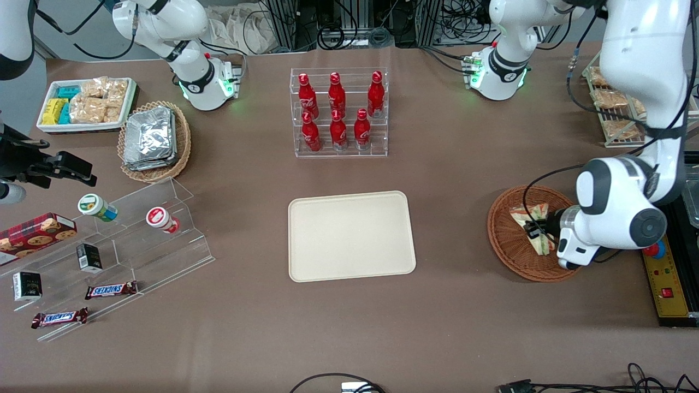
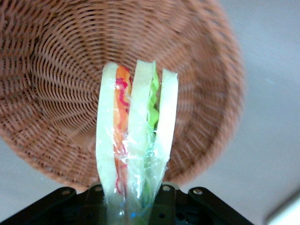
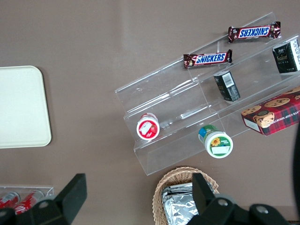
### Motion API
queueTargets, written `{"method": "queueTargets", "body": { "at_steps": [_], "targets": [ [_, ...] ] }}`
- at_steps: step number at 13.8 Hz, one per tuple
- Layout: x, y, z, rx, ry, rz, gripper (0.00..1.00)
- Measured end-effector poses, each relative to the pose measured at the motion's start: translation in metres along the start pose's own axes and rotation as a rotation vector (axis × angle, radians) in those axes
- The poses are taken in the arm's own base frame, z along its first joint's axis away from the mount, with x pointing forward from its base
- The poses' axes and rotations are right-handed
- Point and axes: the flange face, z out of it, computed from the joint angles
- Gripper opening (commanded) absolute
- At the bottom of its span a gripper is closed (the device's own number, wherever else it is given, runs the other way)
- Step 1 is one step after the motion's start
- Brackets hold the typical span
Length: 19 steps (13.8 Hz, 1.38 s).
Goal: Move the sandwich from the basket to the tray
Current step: 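Lift the sandwich and carry it with the left gripper over the cream tray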
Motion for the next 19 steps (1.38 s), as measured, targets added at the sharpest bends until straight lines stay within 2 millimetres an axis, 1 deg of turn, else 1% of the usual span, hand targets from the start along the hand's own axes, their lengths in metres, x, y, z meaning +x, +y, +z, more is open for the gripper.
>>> {"method": "queueTargets", "body": {
  "at_steps": [2,3,4,5,6,7,8,10,11,13,16,19],
  "targets": [
    [-0.020,0.019,-0.050,-0.002,0.000,0.081,0.12],
    [-0.029,0.030,-0.072,-0.002,0.000,0.115,0.10],
    [-0.039,0.044,-0.091,-0.004,0.004,0.150,0.10],
    [-0.050,0.061,-0.105,-0.004,0.015,0.186,0.09],
    [-0.062,0.081,-0.112,0.002,0.030,0.224,0.09],
    [-0.074,0.102,-0.113,0.012,0.039,0.262,0.09],
    [-0.087,0.124,-0.108,0.026,0.038,0.301,0.09],
    [-0.110,0.167,-0.087,0.056,0.026,0.375,0.09],
    [-0.119,0.188,-0.077,0.067,0.020,0.407,0.09],
    [-0.130,0.222,-0.058,0.083,0.009,0.458,0.09],
    [-0.138,0.257,-0.022,0.098,-0.003,0.473,0.09],
    [-0.131,0.282,0.015,0.082,0.015,0.453,0.10]
  ]
}}
